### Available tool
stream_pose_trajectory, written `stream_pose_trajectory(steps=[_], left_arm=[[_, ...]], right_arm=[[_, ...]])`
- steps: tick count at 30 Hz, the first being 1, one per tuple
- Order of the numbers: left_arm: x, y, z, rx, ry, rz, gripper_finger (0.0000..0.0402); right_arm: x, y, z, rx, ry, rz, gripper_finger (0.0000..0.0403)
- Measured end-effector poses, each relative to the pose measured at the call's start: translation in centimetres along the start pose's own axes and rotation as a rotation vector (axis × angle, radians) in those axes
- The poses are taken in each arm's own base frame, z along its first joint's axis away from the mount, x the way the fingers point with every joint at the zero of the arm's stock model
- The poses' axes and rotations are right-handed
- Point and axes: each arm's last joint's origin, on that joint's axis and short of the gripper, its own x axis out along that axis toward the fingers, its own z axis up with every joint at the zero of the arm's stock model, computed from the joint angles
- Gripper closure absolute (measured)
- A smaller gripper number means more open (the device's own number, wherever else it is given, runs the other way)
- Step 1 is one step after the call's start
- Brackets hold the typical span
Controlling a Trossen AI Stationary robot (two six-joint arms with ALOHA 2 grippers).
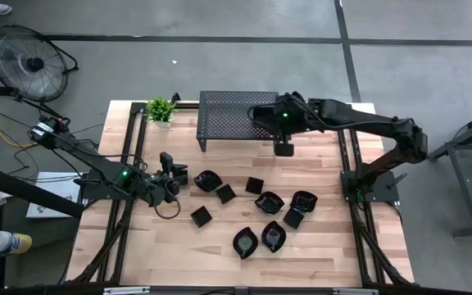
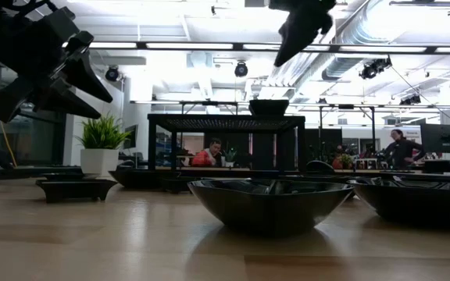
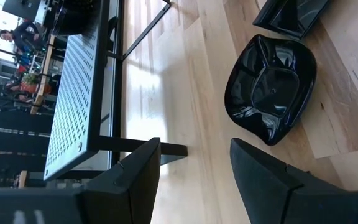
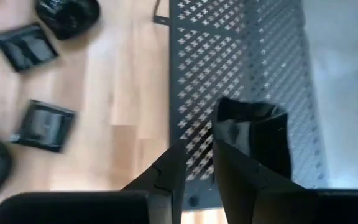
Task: Pick & Place Mini shaped plates
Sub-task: Put the square plate on the shelf
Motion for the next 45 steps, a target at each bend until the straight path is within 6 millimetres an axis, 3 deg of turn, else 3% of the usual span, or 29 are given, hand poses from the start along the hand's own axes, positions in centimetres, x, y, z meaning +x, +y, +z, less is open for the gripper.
stream_pose_trajectory(steps=[6, 15, 29, 36, 45], left_arm=[[0.0, 0.0, 0.0, -0.019, -0.002, -0.007, 0.0213], [0.0, 0.0, 0.0, -0.019, -0.003, -0.014, 0.0213], [-0.1, -0.1, -0.1, -0.033, -0.022, -0.057, 0.0213], [-0.2, -0.9, -2.5, -0.147, -0.183, -0.056, 0.0213], [-1.0, -0.8, -4.7, -0.263, -0.360, -0.075, 0.0213]], right_arm=[[-0.3, 2.6, -2.0, 0.054, 0.004, 0.113, 0.0350], [0.4, 9.5, -5.7, 0.134, 0.028, 0.247, 0.0372], [0.4, 19.8, -7.4, 0.221, 0.016, 0.302, 0.0373], [1.1, 23.5, -8.3, 0.179, 0.080, 0.318, 0.0373], [1.4, 26.7, -10.0, -0.064, 0.160, 0.364, 0.0372]])
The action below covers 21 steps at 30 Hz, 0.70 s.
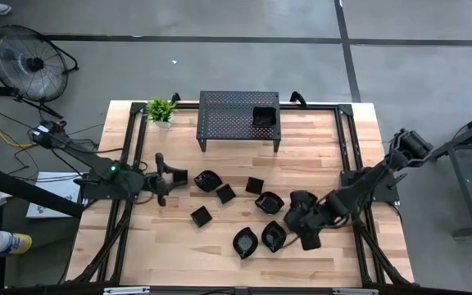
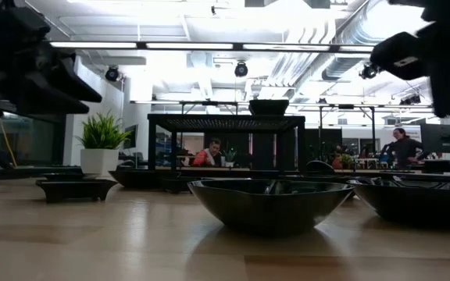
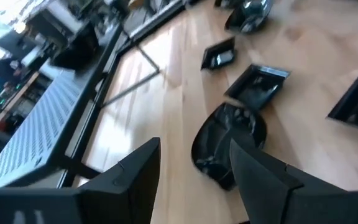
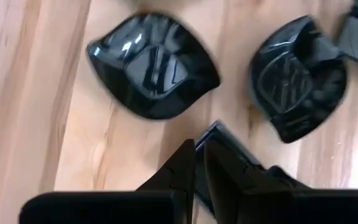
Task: Pick & Place Mini shaped plates
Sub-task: Put the square plate on the shelf
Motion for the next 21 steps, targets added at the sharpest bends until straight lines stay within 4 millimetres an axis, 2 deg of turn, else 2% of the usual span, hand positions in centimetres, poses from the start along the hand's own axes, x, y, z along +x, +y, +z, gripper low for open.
stream_pose_trajectory(steps=[4, 11, 16, 21], left_arm=[[-0.4, 0.0, -0.4, -0.001, -0.048, -0.025, 0.0213], [-0.3, -0.5, -1.7, -0.023, -0.058, -0.024, 0.0213], [-0.3, -0.6, -1.7, -0.035, -0.073, -0.040, 0.0213], [-0.3, -0.6, -1.7, -0.031, -0.070, -0.039, 0.0213]], right_arm=[[0.5, 1.0, -0.7, -0.107, 0.043, -0.011, 0.0372], [2.0, 1.5, -1.2, -0.228, 0.118, -0.027, 0.0368], [2.9, 1.4, -1.9, -0.249, 0.209, -0.050, 0.0331], [3.4, 1.4, -2.0, -0.258, 0.223, -0.077, 0.0286]])
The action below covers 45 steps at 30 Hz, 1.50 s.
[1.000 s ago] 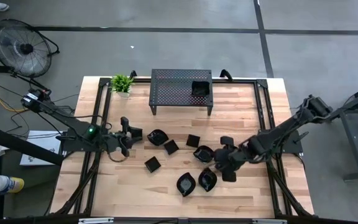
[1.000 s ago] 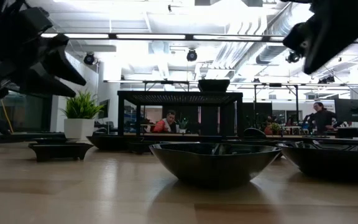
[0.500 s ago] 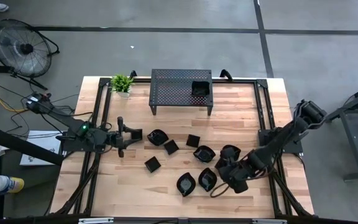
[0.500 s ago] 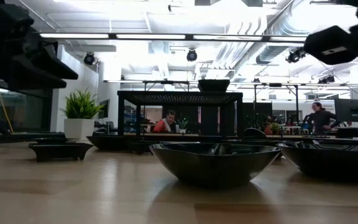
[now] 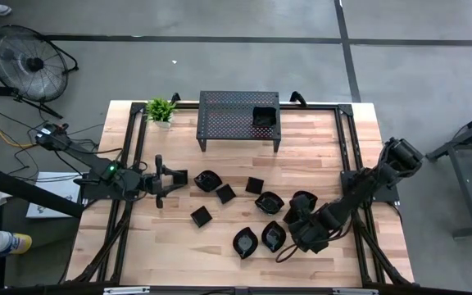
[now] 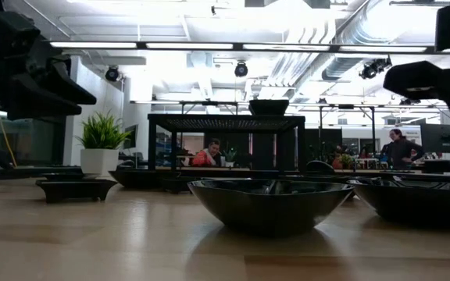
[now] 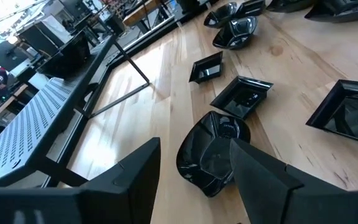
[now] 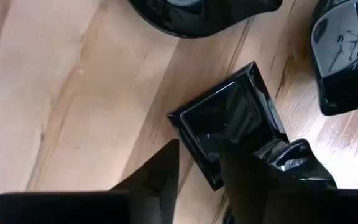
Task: Pick & Place Mini shaped plates
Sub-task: Put the square plate on the shelf
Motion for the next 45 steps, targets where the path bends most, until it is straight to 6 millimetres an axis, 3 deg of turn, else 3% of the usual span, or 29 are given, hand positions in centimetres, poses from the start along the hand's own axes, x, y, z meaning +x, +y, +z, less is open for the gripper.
stream_pose_trajectory(steps=[5, 18, 45], left_arm=[[0.0, 0.0, 0.0, 0.002, 0.002, -0.001, 0.0213], [0.0, 0.0, -0.1, 0.020, 0.005, -0.002, 0.0213], [0.0, -0.1, -0.2, 0.023, 0.008, -0.006, 0.0213]], right_arm=[[0.0, 0.0, 0.0, -0.022, 0.003, 0.004, 0.0273], [0.0, 0.0, 0.0, -0.128, 0.002, 0.008, 0.0289], [1.3, 0.3, -0.8, -0.129, -0.026, -0.022, 0.0290]])
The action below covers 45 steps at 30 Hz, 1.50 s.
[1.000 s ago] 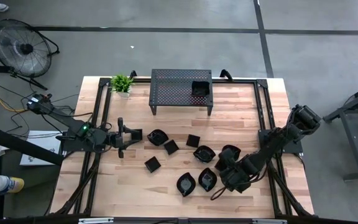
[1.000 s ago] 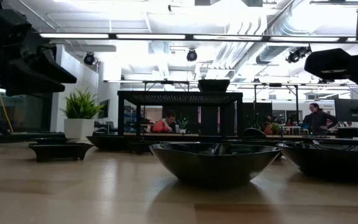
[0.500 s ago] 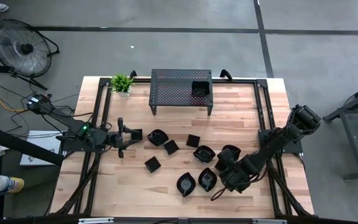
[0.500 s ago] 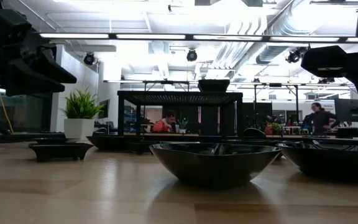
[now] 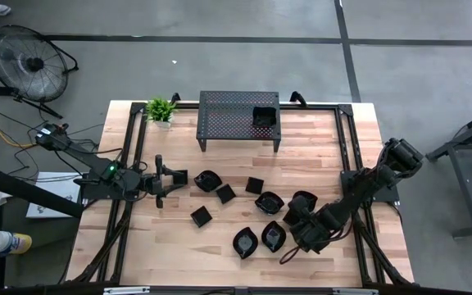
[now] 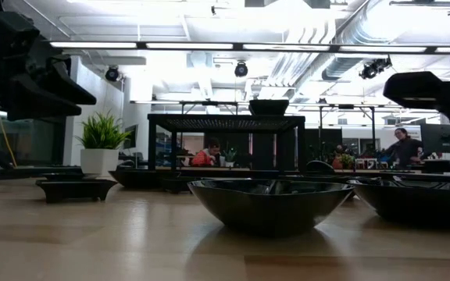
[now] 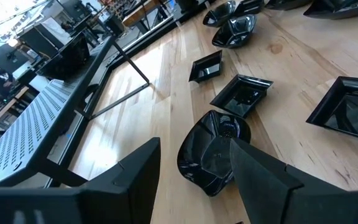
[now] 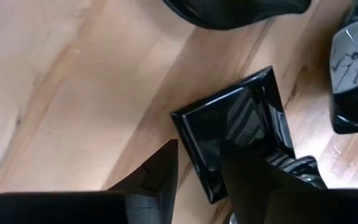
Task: Pick & Place Mini shaped plates
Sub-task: Put the square plate on the shelf
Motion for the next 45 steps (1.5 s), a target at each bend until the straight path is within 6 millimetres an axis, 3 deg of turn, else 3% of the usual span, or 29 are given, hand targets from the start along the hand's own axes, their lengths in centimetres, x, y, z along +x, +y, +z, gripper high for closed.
stream_pose_trajectory(steps=[22, 29, 37, 45], left_arm=[[0.0, 0.0, 0.0, 0.002, 0.003, -0.001, 0.0213], [0.0, 0.0, 0.0, 0.002, 0.004, -0.001, 0.0213], [0.0, 0.0, 0.0, 0.002, 0.004, -0.001, 0.0213], [0.0, 0.0, 0.0, 0.002, 0.004, -0.001, 0.0213]], right_arm=[[0.6, 0.1, -0.1, 0.016, -0.044, 0.009, 0.0358], [-0.2, 0.0, 0.8, 0.020, -0.069, 0.003, 0.0398], [-1.4, -0.3, 1.8, 0.058, -0.091, -0.050, 0.0401], [-3.8, -0.9, 2.9, 0.063, -0.056, -0.135, 0.0402]])
